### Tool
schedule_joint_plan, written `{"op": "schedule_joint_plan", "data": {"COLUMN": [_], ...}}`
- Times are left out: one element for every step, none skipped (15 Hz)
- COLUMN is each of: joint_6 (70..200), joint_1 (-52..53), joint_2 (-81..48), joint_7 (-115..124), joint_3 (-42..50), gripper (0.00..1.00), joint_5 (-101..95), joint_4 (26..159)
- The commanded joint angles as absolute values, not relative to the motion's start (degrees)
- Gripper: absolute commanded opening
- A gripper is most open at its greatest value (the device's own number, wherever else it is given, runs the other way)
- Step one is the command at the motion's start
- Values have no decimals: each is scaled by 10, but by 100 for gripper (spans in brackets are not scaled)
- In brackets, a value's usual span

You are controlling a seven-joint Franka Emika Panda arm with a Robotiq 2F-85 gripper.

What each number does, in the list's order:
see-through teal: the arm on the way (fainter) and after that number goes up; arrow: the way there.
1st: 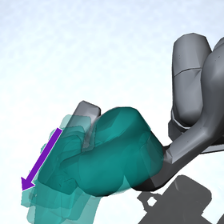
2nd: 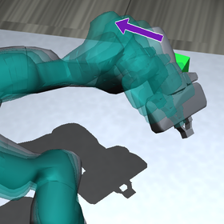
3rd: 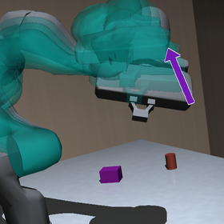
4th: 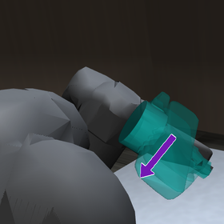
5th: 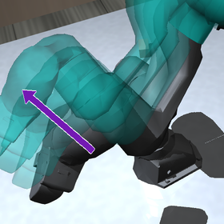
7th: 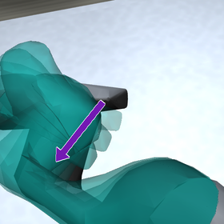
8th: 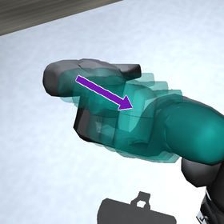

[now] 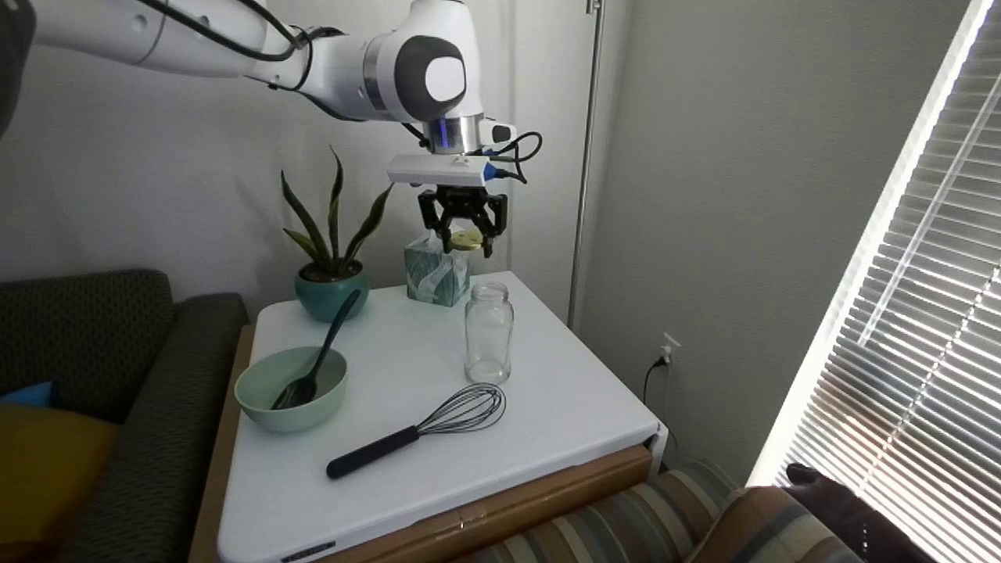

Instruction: Take the lid off the jar and put it on the tray

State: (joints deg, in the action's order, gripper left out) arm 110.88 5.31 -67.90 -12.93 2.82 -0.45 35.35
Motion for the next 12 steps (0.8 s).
{"op": "schedule_joint_plan", "data": {"joint_6": [1084, 1077, 1072, 1068, 1071, 1072, 1076, 1078, 1077, 1080, 1079, 1079], "joint_1": [70, 74, 77, 77, 78, 78, 78, 77, 77, 79, 80, 81], "joint_2": [-685, -691, -698, -706, -718, -727, -740, -752, -762, -772, -781, -788], "joint_7": [-175, -182, -187, -194, -193, -190, -187, -182, -181, -176, -174, -173], "joint_3": [14, 11, 11, 7, 9, 9, 12, 13, 12, 15, 14, 14], "gripper": [47, 47, 47, 47, 47, 47, 47, 47, 47, 47, 47, 47], "joint_5": [-6, -4, -5, -1, -2, -1, -2, -3, -1, -4, -4, -4], "joint_4": [362, 363, 365, 366, 367, 367, 367, 367, 365, 363, 361, 358]}}
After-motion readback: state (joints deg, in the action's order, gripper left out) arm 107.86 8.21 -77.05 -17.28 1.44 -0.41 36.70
